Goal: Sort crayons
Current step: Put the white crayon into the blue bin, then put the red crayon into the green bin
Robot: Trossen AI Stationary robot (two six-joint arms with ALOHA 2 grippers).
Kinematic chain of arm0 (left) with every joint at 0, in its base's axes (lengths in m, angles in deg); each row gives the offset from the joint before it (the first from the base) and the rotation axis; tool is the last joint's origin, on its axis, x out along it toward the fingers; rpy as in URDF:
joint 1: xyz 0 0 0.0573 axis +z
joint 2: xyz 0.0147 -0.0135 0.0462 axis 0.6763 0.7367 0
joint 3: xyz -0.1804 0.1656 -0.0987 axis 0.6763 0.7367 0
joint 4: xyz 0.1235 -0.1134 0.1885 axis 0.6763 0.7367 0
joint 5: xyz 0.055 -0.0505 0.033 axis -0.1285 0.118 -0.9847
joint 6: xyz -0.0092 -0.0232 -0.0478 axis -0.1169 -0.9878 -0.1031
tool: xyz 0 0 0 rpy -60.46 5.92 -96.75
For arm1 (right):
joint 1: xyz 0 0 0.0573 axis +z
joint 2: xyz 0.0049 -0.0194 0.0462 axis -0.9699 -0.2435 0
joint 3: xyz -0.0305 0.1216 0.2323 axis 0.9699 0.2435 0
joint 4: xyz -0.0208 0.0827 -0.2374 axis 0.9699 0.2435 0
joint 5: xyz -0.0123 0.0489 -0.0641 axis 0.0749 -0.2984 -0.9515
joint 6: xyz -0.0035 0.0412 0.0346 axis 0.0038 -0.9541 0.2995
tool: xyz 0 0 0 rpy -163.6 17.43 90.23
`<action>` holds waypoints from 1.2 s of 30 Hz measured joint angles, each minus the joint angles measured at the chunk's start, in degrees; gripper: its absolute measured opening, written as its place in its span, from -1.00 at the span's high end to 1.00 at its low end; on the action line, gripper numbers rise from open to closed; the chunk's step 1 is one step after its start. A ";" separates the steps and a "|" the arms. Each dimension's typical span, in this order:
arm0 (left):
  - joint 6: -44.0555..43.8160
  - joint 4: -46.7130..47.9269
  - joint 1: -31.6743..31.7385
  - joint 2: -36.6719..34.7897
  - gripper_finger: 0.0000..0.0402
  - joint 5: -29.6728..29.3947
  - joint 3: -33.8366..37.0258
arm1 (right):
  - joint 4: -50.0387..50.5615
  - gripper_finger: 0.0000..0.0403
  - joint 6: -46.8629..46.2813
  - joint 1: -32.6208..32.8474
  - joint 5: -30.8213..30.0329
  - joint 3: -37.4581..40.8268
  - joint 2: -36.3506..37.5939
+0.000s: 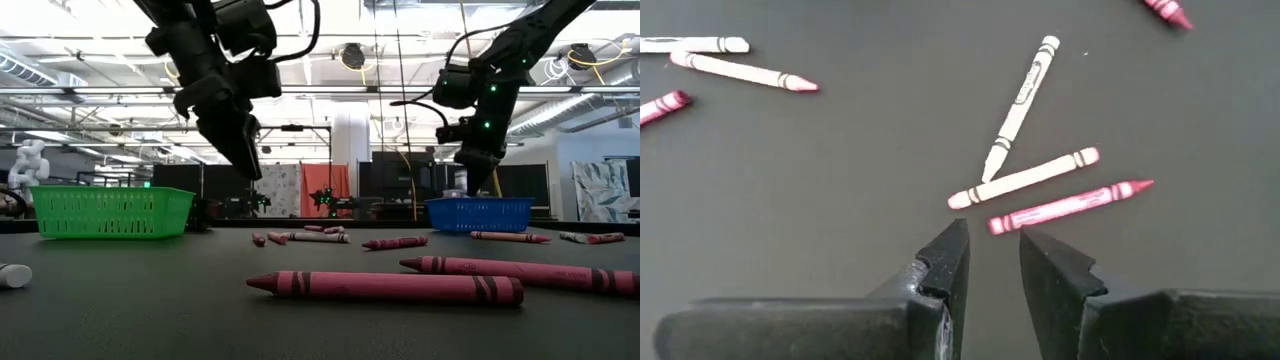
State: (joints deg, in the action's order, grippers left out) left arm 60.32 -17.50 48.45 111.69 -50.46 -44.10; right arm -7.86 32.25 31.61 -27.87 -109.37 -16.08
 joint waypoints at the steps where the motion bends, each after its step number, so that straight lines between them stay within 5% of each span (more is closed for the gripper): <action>1: 0.10 0.50 -0.31 0.00 0.54 0.13 0.00 | 0.10 0.91 0.00 0.00 0.00 0.00 0.00; 11: 2.55 1.82 -2.69 0.21 0.54 0.34 0.00 | 2.80 0.81 -2.00 0.04 2.89 0.02 0.00; 36: 41.54 -4.63 -5.17 6.95 0.54 -0.49 0.00 | 1.26 0.81 -6.48 0.13 2.54 0.02 0.04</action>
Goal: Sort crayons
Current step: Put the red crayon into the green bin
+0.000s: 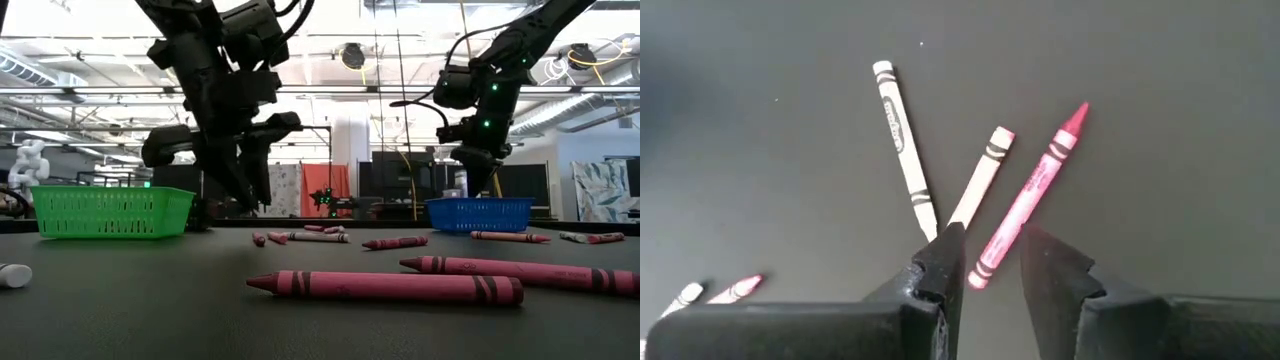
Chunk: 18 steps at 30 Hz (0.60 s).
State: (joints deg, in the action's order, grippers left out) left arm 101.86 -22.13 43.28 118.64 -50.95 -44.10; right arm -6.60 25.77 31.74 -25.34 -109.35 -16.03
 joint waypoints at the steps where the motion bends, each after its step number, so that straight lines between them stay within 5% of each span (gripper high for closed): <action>1: 0.63 0.06 -0.16 0.19 0.54 0.00 0.00 | -0.02 0.81 -0.03 0.00 0.00 0.00 0.00; 18: 5.38 -2.95 -1.22 6.44 0.54 -2.85 -0.10 | -0.41 0.81 -1.44 0.00 0.00 0.02 0.02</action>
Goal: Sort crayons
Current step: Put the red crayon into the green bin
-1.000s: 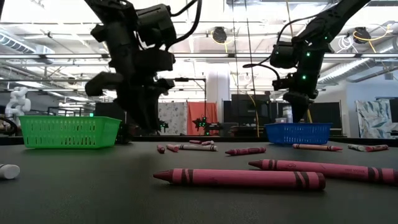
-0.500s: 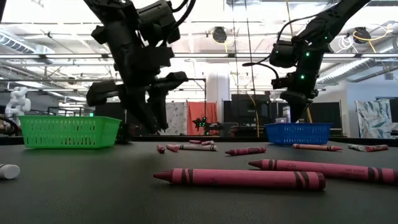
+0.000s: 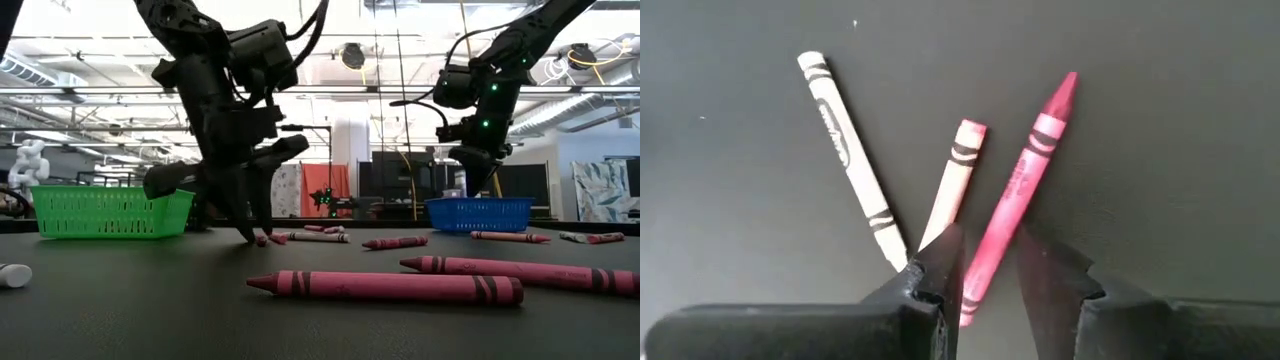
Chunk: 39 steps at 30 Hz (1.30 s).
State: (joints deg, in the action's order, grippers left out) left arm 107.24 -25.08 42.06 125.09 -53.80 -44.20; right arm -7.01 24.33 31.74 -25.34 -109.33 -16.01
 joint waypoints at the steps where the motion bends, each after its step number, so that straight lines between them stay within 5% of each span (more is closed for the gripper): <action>1: 0.00 0.03 -0.01 0.30 0.54 0.02 -0.04 | -0.03 0.81 -0.02 0.02 0.00 0.00 0.00; 13: -0.49 2.34 -0.23 2.12 0.73 1.36 -0.19 | -0.09 0.81 0.02 0.02 0.00 0.00 0.00; 18: -0.60 2.52 -0.77 2.12 0.95 -0.05 -0.14 | -0.07 0.81 0.09 0.02 0.00 0.00 0.00; 24: -3.93 2.65 -1.88 1.69 0.95 -4.27 -0.05 | -0.09 0.81 0.16 0.01 0.00 0.00 0.00; 39: -20.89 13.70 -2.91 -11.17 0.95 -12.89 -1.63 | -0.09 0.81 0.42 0.00 0.09 0.00 0.00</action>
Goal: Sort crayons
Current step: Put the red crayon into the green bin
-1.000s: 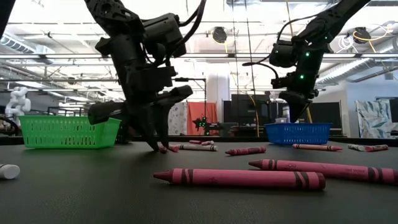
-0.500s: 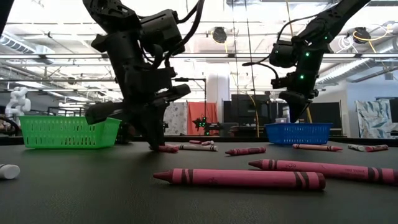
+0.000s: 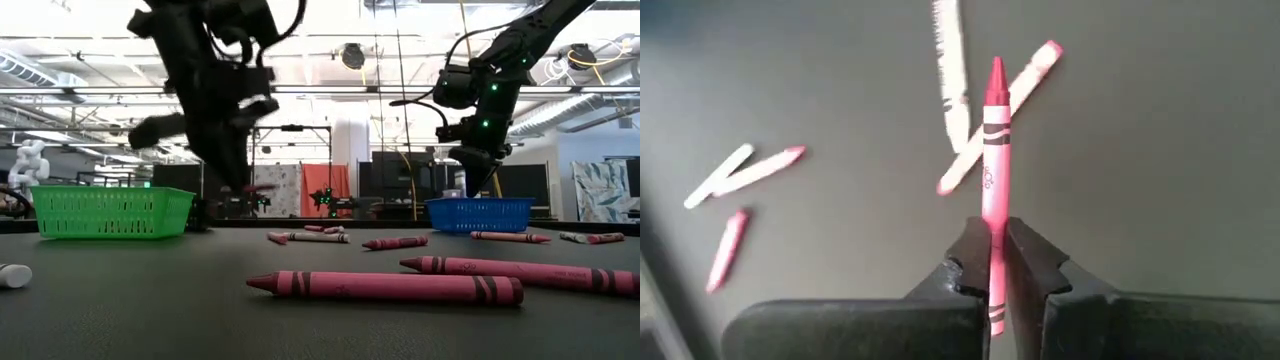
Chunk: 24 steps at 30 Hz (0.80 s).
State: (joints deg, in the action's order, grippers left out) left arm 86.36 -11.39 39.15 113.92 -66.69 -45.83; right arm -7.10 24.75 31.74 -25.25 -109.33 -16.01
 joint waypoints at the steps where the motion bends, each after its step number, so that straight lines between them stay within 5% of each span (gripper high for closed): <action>1: -0.95 0.91 0.00 -1.09 0.95 -0.84 -0.01 | 0.02 0.81 -0.03 0.00 0.03 0.00 0.00; 10: -8.01 11.51 0.48 -9.32 0.95 -4.82 -0.17 | 0.02 0.81 -0.43 0.00 0.09 0.00 0.00; 24: -24.15 27.57 4.67 -18.48 0.95 -2.95 -0.17 | 0.33 0.81 -3.71 0.00 0.10 0.00 0.00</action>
State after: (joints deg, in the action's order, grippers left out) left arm 62.21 16.18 43.82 95.44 -69.63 -46.00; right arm -6.77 21.03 31.74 -25.15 -109.33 -16.01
